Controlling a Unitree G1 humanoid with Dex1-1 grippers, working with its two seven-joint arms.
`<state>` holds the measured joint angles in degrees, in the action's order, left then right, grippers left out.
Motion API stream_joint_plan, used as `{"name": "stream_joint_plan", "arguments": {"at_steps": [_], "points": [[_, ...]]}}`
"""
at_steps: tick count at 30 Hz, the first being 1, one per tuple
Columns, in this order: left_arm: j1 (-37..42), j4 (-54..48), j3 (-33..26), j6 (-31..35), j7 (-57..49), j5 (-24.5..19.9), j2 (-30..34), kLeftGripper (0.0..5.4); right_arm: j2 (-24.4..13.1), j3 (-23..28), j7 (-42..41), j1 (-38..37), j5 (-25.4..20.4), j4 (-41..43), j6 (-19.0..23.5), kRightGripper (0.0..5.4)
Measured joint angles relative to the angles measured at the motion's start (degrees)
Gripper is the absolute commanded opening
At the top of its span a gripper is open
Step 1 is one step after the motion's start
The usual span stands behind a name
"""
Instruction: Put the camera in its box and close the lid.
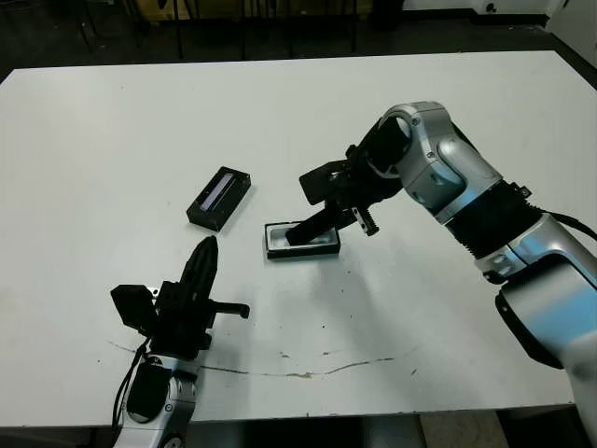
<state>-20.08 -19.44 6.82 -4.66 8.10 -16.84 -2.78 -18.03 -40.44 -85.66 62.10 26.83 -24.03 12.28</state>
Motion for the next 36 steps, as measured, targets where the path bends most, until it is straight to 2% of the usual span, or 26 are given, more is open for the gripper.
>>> {"name": "stream_joint_plan", "arguments": {"at_steps": [4, 13, 27, 31, 32, 36], "points": [[0.0, 0.2, 0.0, -0.2, -0.1, 0.1, 0.0, 0.00, 0.7, -0.1, 0.0, 0.2, 0.1, -0.3, 0.6, 0.50], [-0.2, 0.2, 0.4, -0.2, -0.7, 0.3, -0.1, 0.00, 2.5, -0.1, -0.4, 0.2, -0.3, -2.4, 5.2, 0.50], [-0.2, 0.2, 0.5, -0.2, -0.8, 0.0, -0.1, 0.00, 2.8, -0.1, -0.4, -0.5, -1.3, -3.4, 6.4, 0.50], [-0.2, 0.2, 0.5, -0.2, -0.8, 0.0, -0.1, 0.00, 3.2, -0.1, -0.4, -0.9, -1.8, -3.3, 7.4, 1.17], [-0.2, 0.2, 0.5, -0.2, -0.8, 0.0, -0.1, 0.00, 3.3, -0.1, -0.4, -1.0, -2.0, -3.1, 7.3, 1.19], [-0.3, 0.2, 0.5, -0.2, -0.8, 0.0, -0.1, 0.00, 3.5, -0.1, -0.5, -1.1, -2.1, -2.9, 6.5, 0.84]]}}
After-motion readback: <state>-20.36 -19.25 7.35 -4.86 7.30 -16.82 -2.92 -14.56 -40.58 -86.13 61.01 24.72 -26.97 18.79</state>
